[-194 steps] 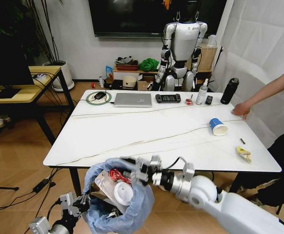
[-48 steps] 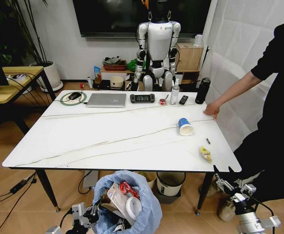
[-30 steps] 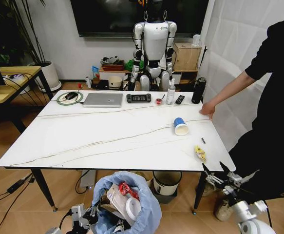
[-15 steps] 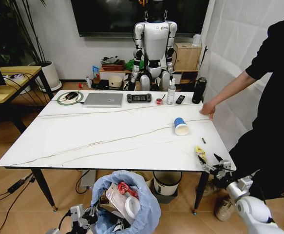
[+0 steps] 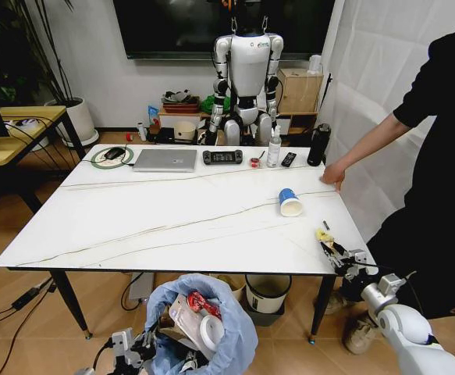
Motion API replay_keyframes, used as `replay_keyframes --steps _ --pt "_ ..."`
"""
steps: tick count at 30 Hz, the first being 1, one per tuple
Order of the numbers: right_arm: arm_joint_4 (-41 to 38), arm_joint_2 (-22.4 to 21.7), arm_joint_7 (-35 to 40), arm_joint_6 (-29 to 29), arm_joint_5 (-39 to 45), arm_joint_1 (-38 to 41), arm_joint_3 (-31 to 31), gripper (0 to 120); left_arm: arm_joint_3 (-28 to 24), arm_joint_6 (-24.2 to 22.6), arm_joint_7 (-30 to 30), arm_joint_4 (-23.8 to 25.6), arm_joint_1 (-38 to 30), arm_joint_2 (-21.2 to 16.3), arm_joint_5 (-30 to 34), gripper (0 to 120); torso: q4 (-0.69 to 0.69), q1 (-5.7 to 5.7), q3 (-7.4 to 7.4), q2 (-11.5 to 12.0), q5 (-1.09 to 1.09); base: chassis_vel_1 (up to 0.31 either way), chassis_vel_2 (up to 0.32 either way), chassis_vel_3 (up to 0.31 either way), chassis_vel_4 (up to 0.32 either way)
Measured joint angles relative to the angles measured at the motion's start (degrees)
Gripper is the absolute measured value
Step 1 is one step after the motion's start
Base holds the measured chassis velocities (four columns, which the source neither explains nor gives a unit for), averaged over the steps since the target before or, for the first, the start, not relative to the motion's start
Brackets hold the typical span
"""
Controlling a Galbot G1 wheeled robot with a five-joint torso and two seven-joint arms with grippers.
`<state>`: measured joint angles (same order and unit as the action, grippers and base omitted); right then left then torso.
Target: Pick up the trash bin and place the trash from the table into it.
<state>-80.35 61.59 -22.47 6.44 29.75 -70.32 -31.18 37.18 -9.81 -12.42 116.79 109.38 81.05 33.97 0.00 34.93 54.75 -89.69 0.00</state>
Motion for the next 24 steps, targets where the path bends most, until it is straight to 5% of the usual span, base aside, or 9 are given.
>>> replay_keyframes --steps 5,14,20,24 --pt "-0.5 0.2 -0.3 0.6 0.1 -0.6 -0.2 1 0.0 0.0 0.0 0.0 0.0 0.0 -0.1 0 0.00 0.00 0.00 0.0 0.00 0.000 0.000 0.000 0.000" --pt "-7.3 -1.1 -4.0 3.7 6.7 -4.0 0.9 0 -0.2 -0.1 0.1 0.2 -0.1 0.1 -0.2 0 0.00 0.00 0.00 0.0 0.00 0.000 0.000 0.000 0.000" --pt "-22.1 -7.6 -9.4 4.2 17.9 -8.7 8.6 0 -0.3 -0.2 0.2 0.7 0.4 0.3 -0.3 0 -0.01 0.00 -0.01 0.0 -0.01 0.000 0.000 0.000 0.000" --pt "-28.4 -13.1 -12.2 4.0 23.0 -6.7 19.4 0 -0.4 -0.2 0.2 1.0 0.9 0.5 -0.7 0 -0.01 0.00 -0.01 0.0 -0.01 0.000 0.000 0.000 0.000"
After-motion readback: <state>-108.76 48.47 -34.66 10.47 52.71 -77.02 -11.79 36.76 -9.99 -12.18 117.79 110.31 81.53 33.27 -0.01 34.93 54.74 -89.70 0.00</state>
